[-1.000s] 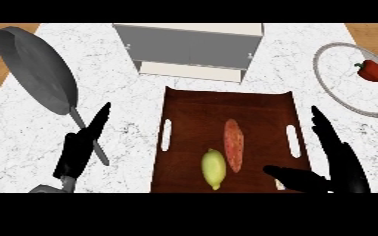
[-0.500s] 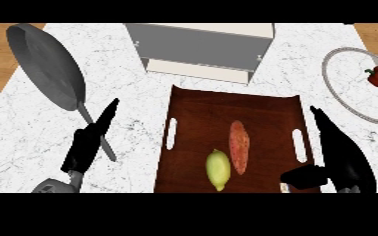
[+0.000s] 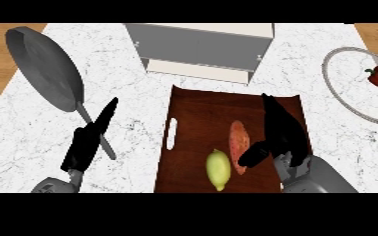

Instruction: Pick the sweet potato from the tray and place it in the tiered shelf

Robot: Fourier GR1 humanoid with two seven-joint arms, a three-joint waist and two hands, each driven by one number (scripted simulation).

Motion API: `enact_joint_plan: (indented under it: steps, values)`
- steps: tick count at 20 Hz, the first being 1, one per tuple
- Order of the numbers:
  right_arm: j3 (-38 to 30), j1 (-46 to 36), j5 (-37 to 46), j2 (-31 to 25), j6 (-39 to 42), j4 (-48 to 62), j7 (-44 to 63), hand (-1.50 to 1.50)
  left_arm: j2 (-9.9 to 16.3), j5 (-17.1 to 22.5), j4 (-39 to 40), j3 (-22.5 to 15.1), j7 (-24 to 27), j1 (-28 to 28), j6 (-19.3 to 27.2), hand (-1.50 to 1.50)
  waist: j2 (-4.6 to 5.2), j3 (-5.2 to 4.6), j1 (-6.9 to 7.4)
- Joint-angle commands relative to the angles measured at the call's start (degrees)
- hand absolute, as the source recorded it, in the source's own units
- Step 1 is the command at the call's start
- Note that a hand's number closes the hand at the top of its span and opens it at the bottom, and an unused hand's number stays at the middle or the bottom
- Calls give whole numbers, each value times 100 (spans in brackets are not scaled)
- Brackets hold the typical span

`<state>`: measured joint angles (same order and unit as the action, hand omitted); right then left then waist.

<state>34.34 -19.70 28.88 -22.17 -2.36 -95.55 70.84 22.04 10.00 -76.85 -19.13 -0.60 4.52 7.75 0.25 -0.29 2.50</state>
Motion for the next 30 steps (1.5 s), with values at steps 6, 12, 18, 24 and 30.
enact_joint_plan:
  steps: [6,12,18,24,30]
  values:
    - [-139,-478,509,1380,562,1197,1437,-150,11,91,-5,144,-99,-106,-53,0,-53,6,-224]
    - [-308,-520,1057,1619,948,1663,1437,-150,110,51,118,269,49,-189,-104,0,-53,5,-288]
    - [-573,-375,1533,1897,1325,1719,1439,-150,26,64,-210,270,-154,-262,-32,0,-78,16,-296]
    - [-866,-360,1717,2051,1520,1769,1439,-150,10,97,-70,366,22,-332,-192,0,-48,19,-269]
    - [-998,-309,1934,2207,1665,1878,1239,-150,-101,-66,130,373,-51,7,-201,0,-26,22,-280]
